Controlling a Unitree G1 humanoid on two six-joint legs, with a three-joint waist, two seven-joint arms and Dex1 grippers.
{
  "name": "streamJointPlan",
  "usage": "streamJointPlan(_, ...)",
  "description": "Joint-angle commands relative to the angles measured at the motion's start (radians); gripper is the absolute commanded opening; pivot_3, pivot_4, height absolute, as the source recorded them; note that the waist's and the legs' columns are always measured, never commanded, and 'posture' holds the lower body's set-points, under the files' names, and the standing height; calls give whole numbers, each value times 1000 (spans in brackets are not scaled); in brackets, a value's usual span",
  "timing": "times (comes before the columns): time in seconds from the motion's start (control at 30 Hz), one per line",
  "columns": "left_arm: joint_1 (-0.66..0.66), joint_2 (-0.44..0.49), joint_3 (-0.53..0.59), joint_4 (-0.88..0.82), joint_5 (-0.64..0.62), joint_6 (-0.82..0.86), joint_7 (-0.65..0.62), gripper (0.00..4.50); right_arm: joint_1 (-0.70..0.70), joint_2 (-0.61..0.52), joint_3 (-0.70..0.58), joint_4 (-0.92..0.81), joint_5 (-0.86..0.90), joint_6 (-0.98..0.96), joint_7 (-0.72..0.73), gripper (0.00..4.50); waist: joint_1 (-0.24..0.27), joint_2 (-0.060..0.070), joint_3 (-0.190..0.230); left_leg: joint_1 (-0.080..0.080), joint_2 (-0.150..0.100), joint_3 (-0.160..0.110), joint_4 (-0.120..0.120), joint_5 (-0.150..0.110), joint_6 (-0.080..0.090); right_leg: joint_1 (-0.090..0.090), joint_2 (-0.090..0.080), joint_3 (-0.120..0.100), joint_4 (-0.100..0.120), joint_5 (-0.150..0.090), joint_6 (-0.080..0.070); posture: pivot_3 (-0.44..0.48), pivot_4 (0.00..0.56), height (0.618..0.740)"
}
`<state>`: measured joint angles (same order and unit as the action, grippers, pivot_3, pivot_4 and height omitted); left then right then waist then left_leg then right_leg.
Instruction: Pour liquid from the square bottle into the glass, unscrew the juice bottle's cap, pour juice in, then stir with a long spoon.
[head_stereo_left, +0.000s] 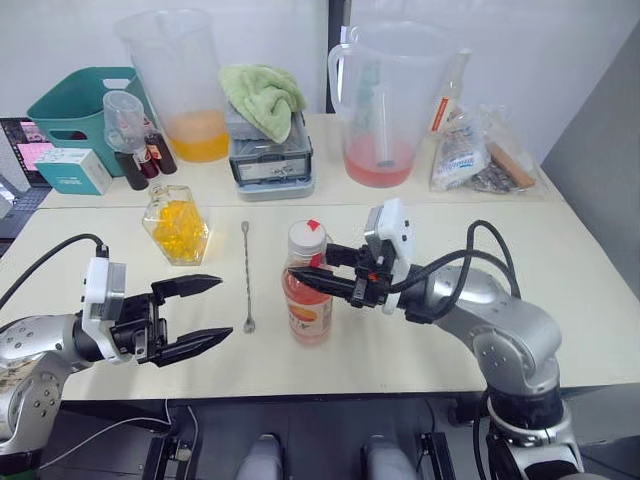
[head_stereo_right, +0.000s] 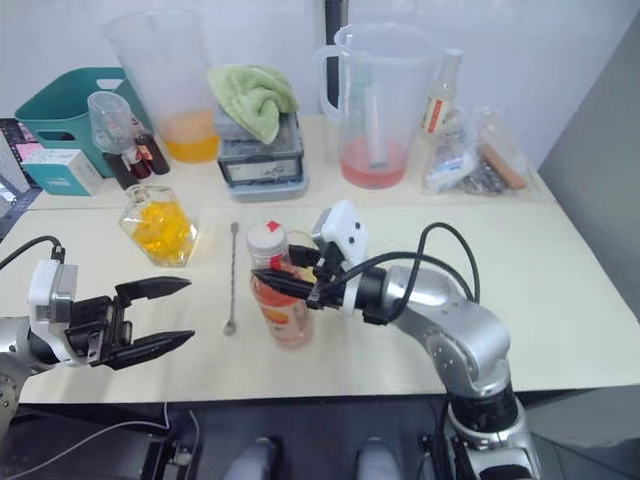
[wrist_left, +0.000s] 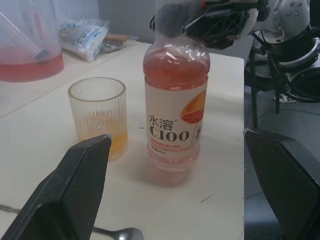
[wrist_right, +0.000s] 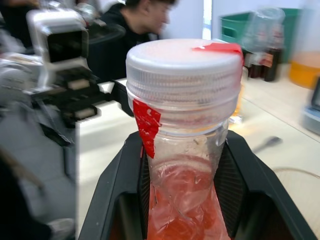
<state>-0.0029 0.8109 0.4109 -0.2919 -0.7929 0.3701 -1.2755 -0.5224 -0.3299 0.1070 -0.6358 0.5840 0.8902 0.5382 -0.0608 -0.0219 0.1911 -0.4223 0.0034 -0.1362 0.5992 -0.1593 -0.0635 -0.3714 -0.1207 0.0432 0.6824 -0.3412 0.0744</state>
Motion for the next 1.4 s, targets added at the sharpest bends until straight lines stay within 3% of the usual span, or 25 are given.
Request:
streamJointPlan(0.03, -21, 10, 0, 8, -4, -20, -24, 4500, 31, 15, -6, -73, -49, -26, -104, 1239, 1, 0, 0, 0, 0, 0, 0, 0, 0, 0, 0, 0, 0, 0, 0, 0, 150, 740)
streamJointPlan(0.33, -75, 15, -38, 62, 25, -28, -57, 4500, 149, -5, 88, -71, -92, -110, -92, 1238, -8, 0, 0, 1, 0, 0, -1, 0, 0, 0, 0, 0, 0, 0, 0, 0, 150, 740)
streamJointPlan(0.4, -84, 15, -41, 68, 29, -27, -61, 4500, 148, -16, 79, -63, -85, -121, -78, 2278, -8, 0, 0, 2, 0, 0, -1, 0, 0, 1, 0, 0, 0, 0, 0, 0, 150, 740)
streamJointPlan(0.6, -93, 12, -42, 74, 38, -31, -61, 4500, 106, -47, 23, -44, -31, -132, -10, 4308, -7, 0, 0, 2, 1, 0, -1, 0, 0, 1, 1, 0, 0, 0, 0, 0, 150, 740)
streamJointPlan(0.63, -93, 13, -41, 74, 38, -32, -61, 4500, 99, -52, 16, -40, -23, -133, -2, 4449, -7, 0, 0, 1, 1, 0, -1, 0, 0, 1, 1, 0, 0, 0, 0, 0, 150, 740)
streamJointPlan(0.8, -91, 14, -40, 71, 39, -31, -56, 4500, 34, -139, -38, 79, 82, -174, 228, 4449, -6, 0, 0, 2, 1, 0, 0, 0, 0, 2, 1, 0, 0, 0, 0, 0, 150, 740)
streamJointPlan(0.97, -84, 23, -38, 67, 39, -26, -59, 4500, -110, -178, 6, 412, 91, -290, 579, 4449, -9, 0, 0, 2, 1, 0, 0, 0, 0, 2, 1, 0, 0, 0, 0, 0, 150, 740)
streamJointPlan(1.13, -76, 35, -26, 50, 31, -16, -51, 4500, -241, -126, 44, 712, 24, -429, 775, 4449, -10, 0, 0, 2, 3, 0, 0, 0, 0, 2, 3, 0, 0, 0, -1, 0, 150, 740)
streamJointPlan(1.33, -51, 54, -2, 21, 19, 1, -43, 4500, -331, -83, 59, 871, -6, -505, 940, 4449, -10, 0, 0, 2, 4, 0, 0, 0, 0, 2, 4, 0, -1, 0, -1, 0, 150, 740)
streamJointPlan(1.4, -46, 57, 4, 16, 18, 6, -43, 4500, -341, -74, 59, 909, -23, -528, 962, 3936, -10, 0, 0, 2, 4, 0, 0, 0, 0, 2, 5, 0, -1, 0, -1, 0, 150, 740)
